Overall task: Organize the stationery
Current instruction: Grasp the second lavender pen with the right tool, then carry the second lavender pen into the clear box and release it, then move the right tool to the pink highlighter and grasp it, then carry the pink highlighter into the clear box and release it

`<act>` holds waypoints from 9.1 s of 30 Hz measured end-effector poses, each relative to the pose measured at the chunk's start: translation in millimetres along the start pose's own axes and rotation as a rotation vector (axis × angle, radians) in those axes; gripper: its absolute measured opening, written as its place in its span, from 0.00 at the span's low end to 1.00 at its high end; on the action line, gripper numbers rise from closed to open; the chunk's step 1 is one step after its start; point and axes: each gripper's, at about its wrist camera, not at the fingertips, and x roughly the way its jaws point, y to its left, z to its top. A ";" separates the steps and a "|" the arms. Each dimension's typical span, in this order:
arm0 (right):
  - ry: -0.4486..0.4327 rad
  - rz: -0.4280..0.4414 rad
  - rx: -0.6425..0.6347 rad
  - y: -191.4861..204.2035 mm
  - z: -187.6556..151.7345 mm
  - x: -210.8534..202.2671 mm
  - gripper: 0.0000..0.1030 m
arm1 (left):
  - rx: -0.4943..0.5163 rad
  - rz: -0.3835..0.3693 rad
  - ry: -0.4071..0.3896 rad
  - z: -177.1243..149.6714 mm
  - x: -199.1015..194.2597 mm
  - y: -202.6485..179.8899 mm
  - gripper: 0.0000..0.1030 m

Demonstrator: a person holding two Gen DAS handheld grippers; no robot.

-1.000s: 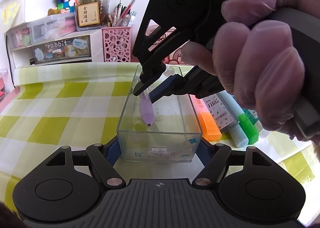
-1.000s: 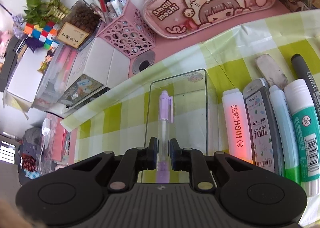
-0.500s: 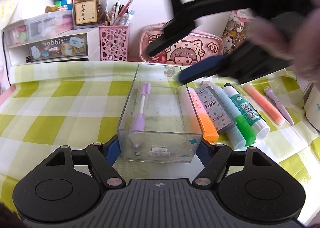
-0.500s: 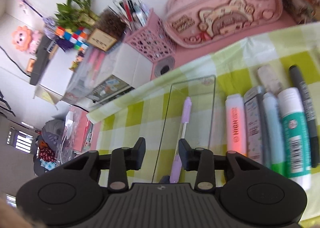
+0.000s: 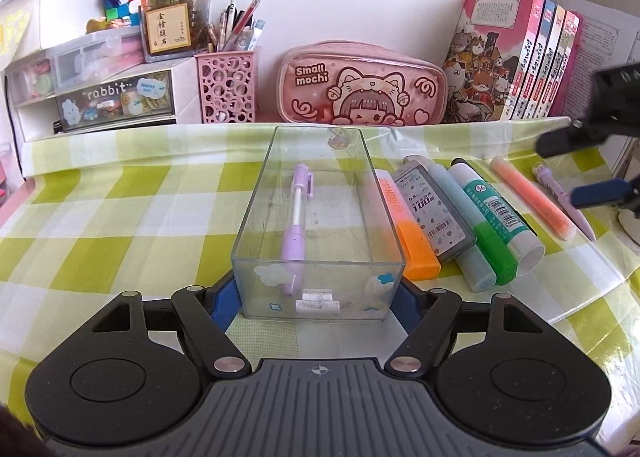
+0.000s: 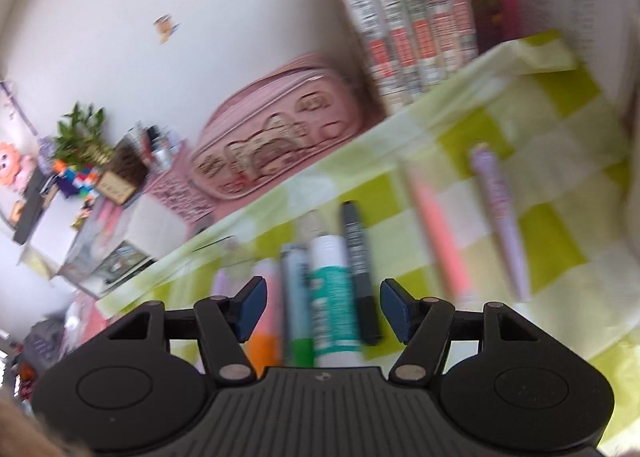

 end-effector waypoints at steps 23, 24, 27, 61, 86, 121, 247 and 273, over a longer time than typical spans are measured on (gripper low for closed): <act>-0.191 -0.304 -0.221 -30.1 -0.4 10.3 0.62 | 0.009 0.001 0.001 -0.9 -0.4 -0.2 0.71; -0.193 -0.311 -0.233 -29.4 0.9 13.2 0.59 | 0.009 0.001 0.001 -0.9 -0.4 -0.2 0.71; -0.188 -0.336 -0.252 -28.0 4.2 22.1 0.54 | 0.009 0.001 0.001 -0.9 -0.4 -0.3 0.71; -0.084 -0.203 -0.129 -13.6 18.9 37.7 0.19 | 0.011 0.003 0.001 -0.7 -0.2 -0.6 0.71; 0.079 0.133 -0.059 68.1 2.7 35.4 0.19 | 0.011 0.002 0.001 -0.7 0.1 -1.1 0.71; 0.203 0.121 -0.040 117.8 -1.4 83.0 0.25 | 0.008 -0.009 0.001 -0.4 1.1 -2.0 0.72; 0.142 0.085 -0.232 90.7 4.6 49.3 0.38 | -0.014 -0.047 -0.003 -0.4 -0.2 1.7 0.76; 0.298 0.025 -0.130 138.0 -5.1 128.8 0.38 | -0.057 -0.117 -0.018 -1.7 -2.8 7.4 0.76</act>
